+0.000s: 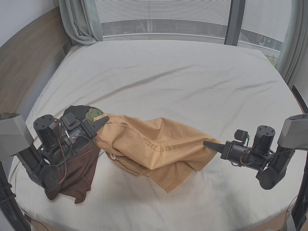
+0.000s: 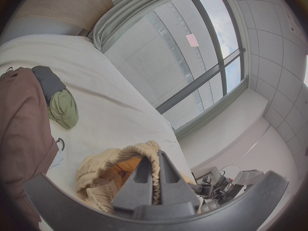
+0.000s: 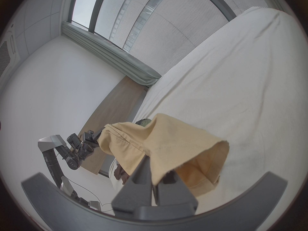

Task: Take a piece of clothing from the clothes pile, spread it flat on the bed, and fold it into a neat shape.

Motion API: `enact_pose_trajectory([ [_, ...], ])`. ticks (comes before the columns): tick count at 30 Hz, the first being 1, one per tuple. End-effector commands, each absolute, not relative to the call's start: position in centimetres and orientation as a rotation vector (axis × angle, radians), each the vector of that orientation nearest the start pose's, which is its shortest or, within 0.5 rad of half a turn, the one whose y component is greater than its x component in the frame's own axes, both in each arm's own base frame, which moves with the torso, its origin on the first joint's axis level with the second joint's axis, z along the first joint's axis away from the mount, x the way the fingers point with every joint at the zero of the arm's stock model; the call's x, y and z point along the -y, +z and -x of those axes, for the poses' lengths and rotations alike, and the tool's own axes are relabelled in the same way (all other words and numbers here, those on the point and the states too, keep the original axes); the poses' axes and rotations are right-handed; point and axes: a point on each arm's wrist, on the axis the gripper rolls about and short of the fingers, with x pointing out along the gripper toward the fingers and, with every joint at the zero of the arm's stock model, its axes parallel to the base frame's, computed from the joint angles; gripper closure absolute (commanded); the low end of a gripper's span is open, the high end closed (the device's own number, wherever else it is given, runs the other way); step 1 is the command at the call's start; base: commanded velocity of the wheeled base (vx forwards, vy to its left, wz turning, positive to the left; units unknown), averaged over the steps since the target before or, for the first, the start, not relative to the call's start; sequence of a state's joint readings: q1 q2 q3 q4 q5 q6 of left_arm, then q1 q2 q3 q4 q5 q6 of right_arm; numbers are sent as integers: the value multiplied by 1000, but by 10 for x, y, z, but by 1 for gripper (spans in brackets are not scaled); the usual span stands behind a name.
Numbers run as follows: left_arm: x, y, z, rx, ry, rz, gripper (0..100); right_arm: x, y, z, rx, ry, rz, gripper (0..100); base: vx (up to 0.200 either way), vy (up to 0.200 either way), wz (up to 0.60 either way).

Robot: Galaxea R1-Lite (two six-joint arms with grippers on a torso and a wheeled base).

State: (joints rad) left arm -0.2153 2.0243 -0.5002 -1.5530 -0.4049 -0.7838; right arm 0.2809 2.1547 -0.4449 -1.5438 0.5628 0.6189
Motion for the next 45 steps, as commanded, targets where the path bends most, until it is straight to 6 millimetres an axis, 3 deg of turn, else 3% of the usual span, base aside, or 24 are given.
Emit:
enact_pose_trajectory([
  [1, 75, 106, -299, -218, -619, 751, 100, -91, 72, -294, -358, 783, -599, 100, 0, 0, 0],
  [9, 74, 100, -291, -229, -672, 622, 100, -90, 84, -290, -321, 795, -589, 100, 0, 0, 0],
  [20, 74, 107, -289, -205, -681, 613, 100, -80, 100, -287, -262, 785, -584, 100, 0, 0, 0],
  [45, 72, 114, -289, -173, -683, 611, 100, -58, 108, -291, -223, 761, -580, 100, 0, 0, 0],
])
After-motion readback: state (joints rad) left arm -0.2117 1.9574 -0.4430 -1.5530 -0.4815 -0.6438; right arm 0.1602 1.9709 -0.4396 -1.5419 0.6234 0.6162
